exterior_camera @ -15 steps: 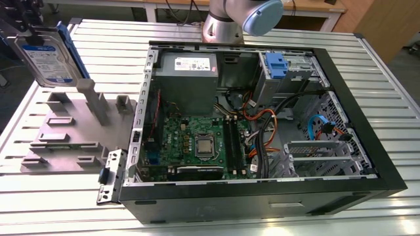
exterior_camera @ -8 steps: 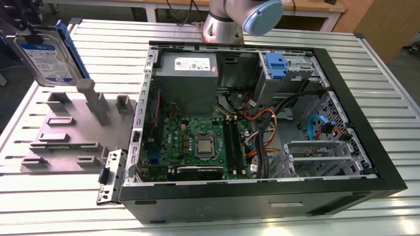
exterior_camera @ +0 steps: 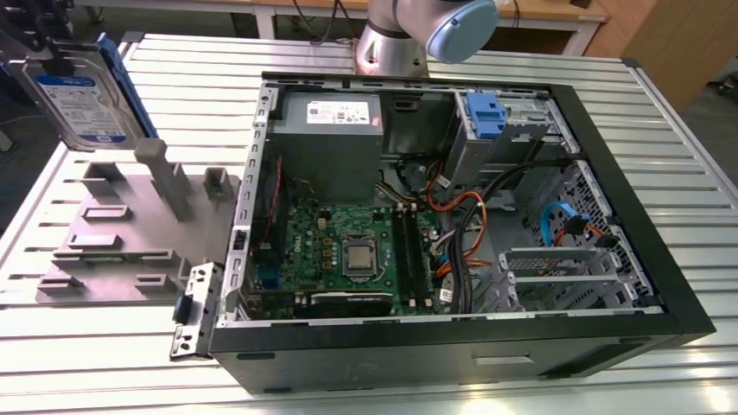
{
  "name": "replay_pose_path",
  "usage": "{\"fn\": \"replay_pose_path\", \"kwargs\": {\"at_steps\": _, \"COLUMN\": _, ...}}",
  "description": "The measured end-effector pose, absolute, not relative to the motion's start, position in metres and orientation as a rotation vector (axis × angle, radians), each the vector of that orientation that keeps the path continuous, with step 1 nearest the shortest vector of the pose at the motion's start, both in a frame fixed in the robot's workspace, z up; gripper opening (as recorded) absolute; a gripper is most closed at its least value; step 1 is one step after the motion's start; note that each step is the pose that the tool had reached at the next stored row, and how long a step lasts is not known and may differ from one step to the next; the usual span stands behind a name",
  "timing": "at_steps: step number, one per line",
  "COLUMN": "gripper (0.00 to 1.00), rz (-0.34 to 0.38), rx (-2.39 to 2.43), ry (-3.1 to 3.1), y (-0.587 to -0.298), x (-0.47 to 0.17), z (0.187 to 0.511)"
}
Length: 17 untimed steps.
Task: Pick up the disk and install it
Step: 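Pick up the disk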
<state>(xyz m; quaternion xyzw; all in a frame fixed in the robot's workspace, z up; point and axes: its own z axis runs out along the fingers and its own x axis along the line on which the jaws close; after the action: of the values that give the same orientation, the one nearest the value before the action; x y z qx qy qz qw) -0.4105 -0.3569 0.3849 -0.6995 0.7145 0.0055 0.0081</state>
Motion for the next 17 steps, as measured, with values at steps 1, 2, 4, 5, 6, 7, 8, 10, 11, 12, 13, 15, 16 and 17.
{"fn": "replay_pose_path", "kwargs": {"at_steps": 1, "gripper": 0.35, "rz": 0.018, "rx": -2.187, "ry": 2.234, "y": -0.3569, "x": -0.4105, "z": 0.3852}}
{"fn": "replay_pose_path", "kwargs": {"at_steps": 2, "gripper": 0.35, "rz": 0.017, "rx": -2.186, "ry": 2.234, "y": -0.3570, "x": -0.4105, "z": 0.3853}}
{"fn": "replay_pose_path", "kwargs": {"at_steps": 4, "gripper": 0.35, "rz": 0.018, "rx": -2.187, "ry": 2.234, "y": -0.3570, "x": -0.4105, "z": 0.3855}}
{"fn": "replay_pose_path", "kwargs": {"at_steps": 5, "gripper": 0.35, "rz": 0.018, "rx": -2.187, "ry": 2.234, "y": -0.3569, "x": -0.4105, "z": 0.3857}}
{"fn": "replay_pose_path", "kwargs": {"at_steps": 6, "gripper": 0.35, "rz": 0.018, "rx": -2.187, "ry": 2.234, "y": -0.3569, "x": -0.4105, "z": 0.3861}}
{"fn": "replay_pose_path", "kwargs": {"at_steps": 7, "gripper": 0.35, "rz": 0.018, "rx": -2.187, "ry": 2.234, "y": -0.3569, "x": -0.4105, "z": 0.3864}}
{"fn": "replay_pose_path", "kwargs": {"at_steps": 8, "gripper": 0.35, "rz": 0.018, "rx": -2.187, "ry": 2.234, "y": -0.3569, "x": -0.4105, "z": 0.3867}}
{"fn": "replay_pose_path", "kwargs": {"at_steps": 10, "gripper": 0.35, "rz": 0.018, "rx": -2.187, "ry": 2.234, "y": -0.3569, "x": -0.4105, "z": 0.3873}}
{"fn": "replay_pose_path", "kwargs": {"at_steps": 11, "gripper": 0.35, "rz": 0.018, "rx": -2.187, "ry": 2.234, "y": -0.3569, "x": -0.4105, "z": 0.3876}}
{"fn": "replay_pose_path", "kwargs": {"at_steps": 12, "gripper": 0.35, "rz": 0.018, "rx": -2.187, "ry": 2.234, "y": -0.3569, "x": -0.4105, "z": 0.3879}}
{"fn": "replay_pose_path", "kwargs": {"at_steps": 13, "gripper": 0.35, "rz": 0.018, "rx": -2.187, "ry": 2.234, "y": -0.3569, "x": -0.4105, "z": 0.3883}}
{"fn": "replay_pose_path", "kwargs": {"at_steps": 15, "gripper": 0.35, "rz": 0.018, "rx": -2.187, "ry": 2.234, "y": -0.3569, "x": -0.4105, "z": 0.3893}}
{"fn": "replay_pose_path", "kwargs": {"at_steps": 16, "gripper": 0.35, "rz": 0.018, "rx": -2.187, "ry": 2.234, "y": -0.3569, "x": -0.4105, "z": 0.3900}}
{"fn": "replay_pose_path", "kwargs": {"at_steps": 17, "gripper": 0.35, "rz": 0.018, "rx": -2.187, "ry": 2.234, "y": -0.3569, "x": -0.4105, "z": 0.3906}}
